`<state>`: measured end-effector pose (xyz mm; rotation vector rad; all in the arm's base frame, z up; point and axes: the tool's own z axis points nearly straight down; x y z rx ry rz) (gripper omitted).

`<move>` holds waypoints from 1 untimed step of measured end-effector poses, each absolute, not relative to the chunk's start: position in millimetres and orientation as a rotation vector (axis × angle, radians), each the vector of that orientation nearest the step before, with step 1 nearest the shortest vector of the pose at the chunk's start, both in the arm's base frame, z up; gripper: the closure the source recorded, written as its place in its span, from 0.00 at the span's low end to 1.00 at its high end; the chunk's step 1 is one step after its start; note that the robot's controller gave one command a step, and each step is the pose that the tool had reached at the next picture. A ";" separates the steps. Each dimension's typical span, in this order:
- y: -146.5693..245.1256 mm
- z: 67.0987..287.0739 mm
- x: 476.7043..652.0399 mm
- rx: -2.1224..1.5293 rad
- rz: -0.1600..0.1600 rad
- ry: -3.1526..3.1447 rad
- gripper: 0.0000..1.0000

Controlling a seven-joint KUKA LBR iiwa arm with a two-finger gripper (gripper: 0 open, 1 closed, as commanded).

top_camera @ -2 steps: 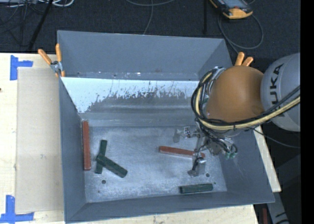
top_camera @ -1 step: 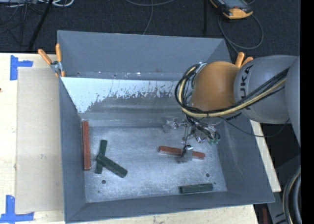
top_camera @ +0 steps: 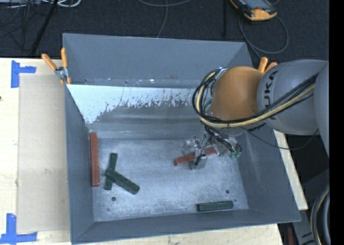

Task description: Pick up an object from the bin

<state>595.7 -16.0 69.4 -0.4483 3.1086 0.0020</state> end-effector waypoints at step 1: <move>-28.5 215.9 576.8 -0.359 -0.002 3.113 1.00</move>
Offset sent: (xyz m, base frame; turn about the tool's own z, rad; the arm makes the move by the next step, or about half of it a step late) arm -0.0207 -0.0130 0.1421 0.0581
